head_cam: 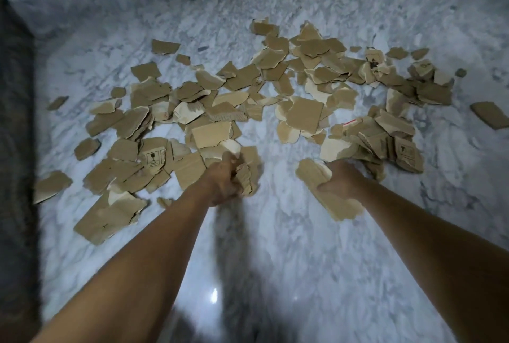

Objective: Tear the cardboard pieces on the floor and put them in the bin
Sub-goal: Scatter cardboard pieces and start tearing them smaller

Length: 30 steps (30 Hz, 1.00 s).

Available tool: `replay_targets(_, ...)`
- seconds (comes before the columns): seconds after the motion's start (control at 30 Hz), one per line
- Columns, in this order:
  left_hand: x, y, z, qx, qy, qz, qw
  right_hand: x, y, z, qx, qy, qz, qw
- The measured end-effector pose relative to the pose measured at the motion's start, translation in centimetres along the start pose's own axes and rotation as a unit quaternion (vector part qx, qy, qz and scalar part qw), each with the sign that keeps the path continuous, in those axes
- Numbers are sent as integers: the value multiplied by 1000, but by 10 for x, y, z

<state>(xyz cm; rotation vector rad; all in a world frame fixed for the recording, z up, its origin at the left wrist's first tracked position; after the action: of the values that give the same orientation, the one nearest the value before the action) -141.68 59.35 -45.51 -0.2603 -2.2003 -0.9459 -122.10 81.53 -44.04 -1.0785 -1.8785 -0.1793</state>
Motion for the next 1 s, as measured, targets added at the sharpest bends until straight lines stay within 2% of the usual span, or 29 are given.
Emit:
replay_targets(0.07,19,-20,-16,29,-38,65,997,7,-35,11,10,-4,50,999)
replay_targets(0.17,21,-40,-28,19,-24,136,990,9,-90,28,25,-44,111,993)
replay_targets(0.23,9,-48,-25,19,-15,149,989,6,-120,40,38,-42,141,988)
replay_targets(0.33,-3,-56,-22,33,19,158,987,-17,-153,66,13,-22,105,994)
replay_targets(0.47,-7,-69,-2,36,25,142,989,-59,-171,86,-13,64,-24,998)
replay_targets(0.6,-5,-79,8,63,12,103,993,-68,-168,86,13,87,-39,995)
replay_targets(0.7,-2,-79,8,73,21,72,994,-57,-154,86,25,89,-3,996)
replay_targets(0.8,2,-77,8,89,20,21,996,-49,-134,81,-7,42,23,999)
replay_targets(0.9,8,-71,10,91,3,26,995,-45,-112,78,-51,-39,21,998)
replay_targets(1.0,7,-60,7,57,-2,46,997,-33,-101,74,-49,-87,32,994)
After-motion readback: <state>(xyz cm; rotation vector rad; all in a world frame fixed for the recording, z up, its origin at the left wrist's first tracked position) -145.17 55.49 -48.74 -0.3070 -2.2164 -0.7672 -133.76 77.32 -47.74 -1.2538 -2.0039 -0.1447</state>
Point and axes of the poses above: each hand's wrist, its own z-axis towards the middle knuckle, its own x-axis out of the back of the hand, y = z × x, the point moved 2 cm from there along z, towards the middle knuckle, and after that the axes turned 5 degrees about -z, right-handed, at the moved point
